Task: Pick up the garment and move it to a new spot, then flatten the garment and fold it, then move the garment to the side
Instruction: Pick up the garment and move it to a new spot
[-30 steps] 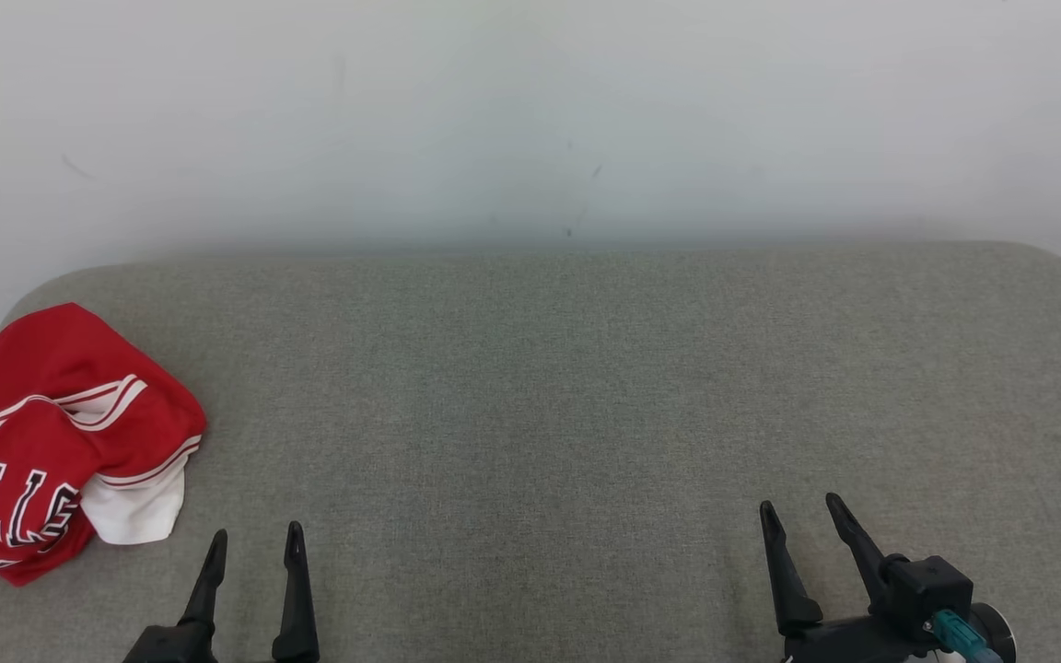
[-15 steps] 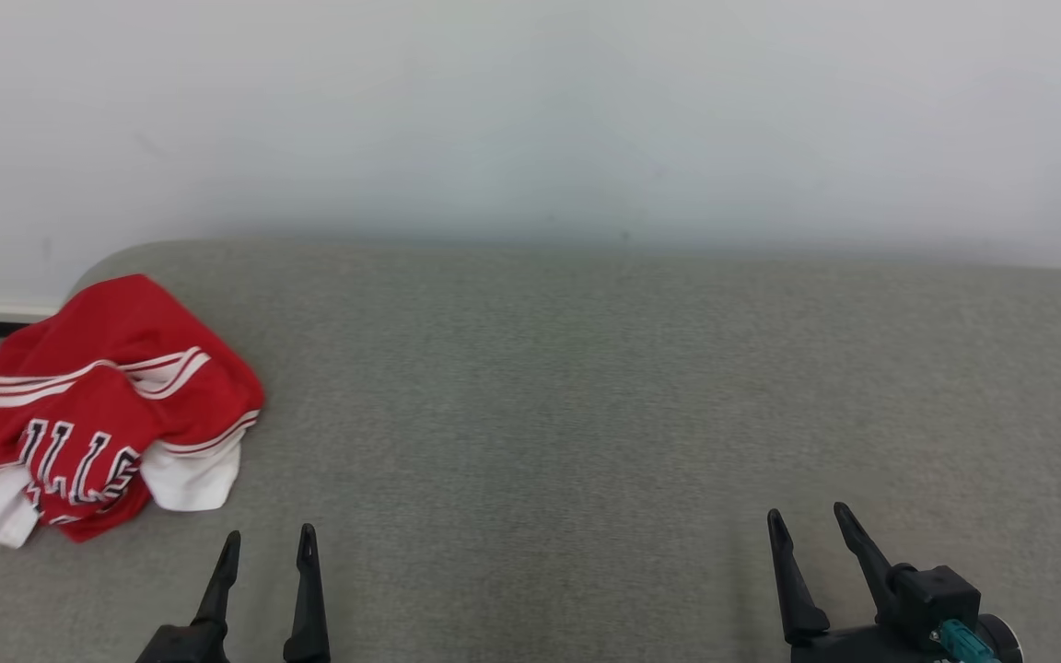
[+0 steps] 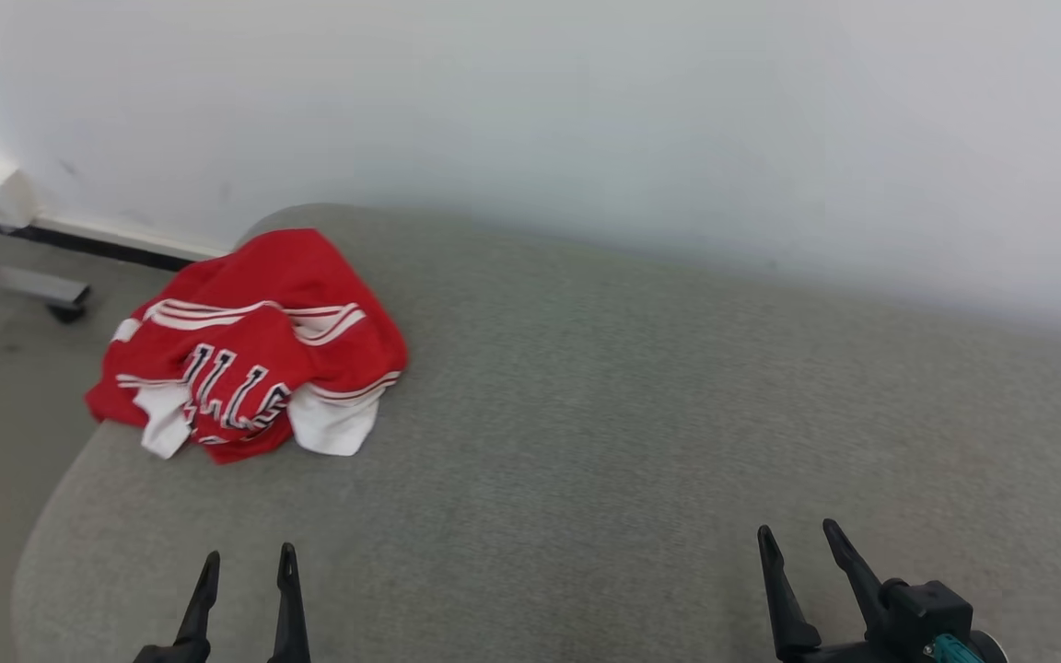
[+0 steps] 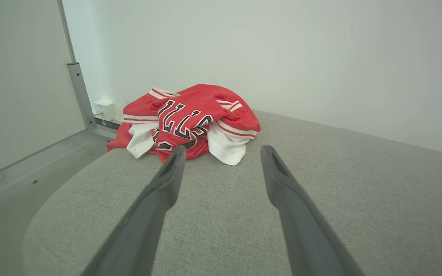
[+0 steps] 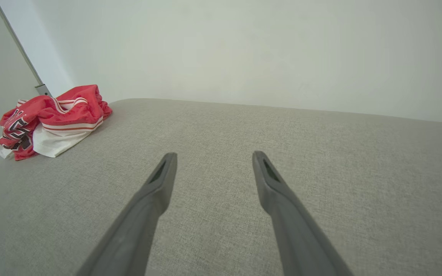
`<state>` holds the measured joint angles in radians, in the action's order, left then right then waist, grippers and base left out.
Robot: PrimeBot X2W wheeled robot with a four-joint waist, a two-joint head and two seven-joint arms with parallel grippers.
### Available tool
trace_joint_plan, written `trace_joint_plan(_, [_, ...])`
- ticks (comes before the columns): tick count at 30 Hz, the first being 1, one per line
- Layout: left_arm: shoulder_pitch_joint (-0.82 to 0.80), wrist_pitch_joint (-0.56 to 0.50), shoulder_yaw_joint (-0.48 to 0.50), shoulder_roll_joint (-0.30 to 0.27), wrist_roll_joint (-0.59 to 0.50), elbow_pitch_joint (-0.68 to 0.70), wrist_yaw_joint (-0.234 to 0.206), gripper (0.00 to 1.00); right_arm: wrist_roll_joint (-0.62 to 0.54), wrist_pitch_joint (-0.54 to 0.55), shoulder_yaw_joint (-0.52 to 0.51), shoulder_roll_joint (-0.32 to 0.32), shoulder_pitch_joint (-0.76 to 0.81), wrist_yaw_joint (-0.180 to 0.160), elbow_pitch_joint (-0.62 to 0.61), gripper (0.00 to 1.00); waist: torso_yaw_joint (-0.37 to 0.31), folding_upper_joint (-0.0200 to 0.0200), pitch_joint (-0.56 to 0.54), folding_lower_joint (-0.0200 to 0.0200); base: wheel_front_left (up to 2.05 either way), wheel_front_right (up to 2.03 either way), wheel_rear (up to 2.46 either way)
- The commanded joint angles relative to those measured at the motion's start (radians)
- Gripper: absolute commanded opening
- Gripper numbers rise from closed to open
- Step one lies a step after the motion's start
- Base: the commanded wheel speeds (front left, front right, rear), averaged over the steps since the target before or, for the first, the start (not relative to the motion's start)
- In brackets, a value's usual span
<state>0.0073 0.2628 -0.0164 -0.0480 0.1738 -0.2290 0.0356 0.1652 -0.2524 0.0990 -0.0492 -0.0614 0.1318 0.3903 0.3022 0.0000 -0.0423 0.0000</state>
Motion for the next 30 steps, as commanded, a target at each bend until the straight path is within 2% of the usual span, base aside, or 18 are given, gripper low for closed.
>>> trace_joint_plan(1, [0.016, 0.003, 0.003, -0.004, -0.007, 0.001, 0.002, 1.00, 0.002, -0.004, 0.000, -0.002, 0.003, -0.002, 0.000, 1.00, 0.076, 0.0000, -0.012, 0.0000, 0.00, 0.00, 0.00])
trace_joint_plan(8, [0.028, 0.003, 0.020, -0.005, -0.014, 0.006, 0.002, 1.00, 0.014, -0.009, 0.020, -0.002, -0.003, -0.002, 0.006, 1.00, 0.184, 0.0000, -0.013, 0.0000, 0.00, 0.00, 0.00])
trace_joint_plan(20, [0.068, 0.003, 0.072, -0.004, 0.017, 0.054, -0.024, 1.00, 0.018, -0.011, 0.100, -0.002, -0.092, -0.002, 0.055, 1.00, 0.212, 0.0000, 0.023, 0.0000, 0.00, 0.00, 0.00])
trace_joint_plan(27, [0.070, 0.003, 0.073, -0.004, 0.026, 0.048, -0.018, 1.00, 0.021, -0.012, 0.110, -0.002, -0.096, -0.002, 0.070, 1.00, 0.212, 0.0000, 0.022, 0.0000, 0.00, 0.00, 0.00])
trace_joint_plan(30, [0.051, 0.003, 0.072, -0.004, 0.042, 0.022, -0.003, 1.00, 0.022, -0.013, 0.105, -0.002, -0.083, -0.002, 0.070, 1.00, 0.209, 0.0000, 0.020, 0.0000, 0.00, 0.00, 0.00])
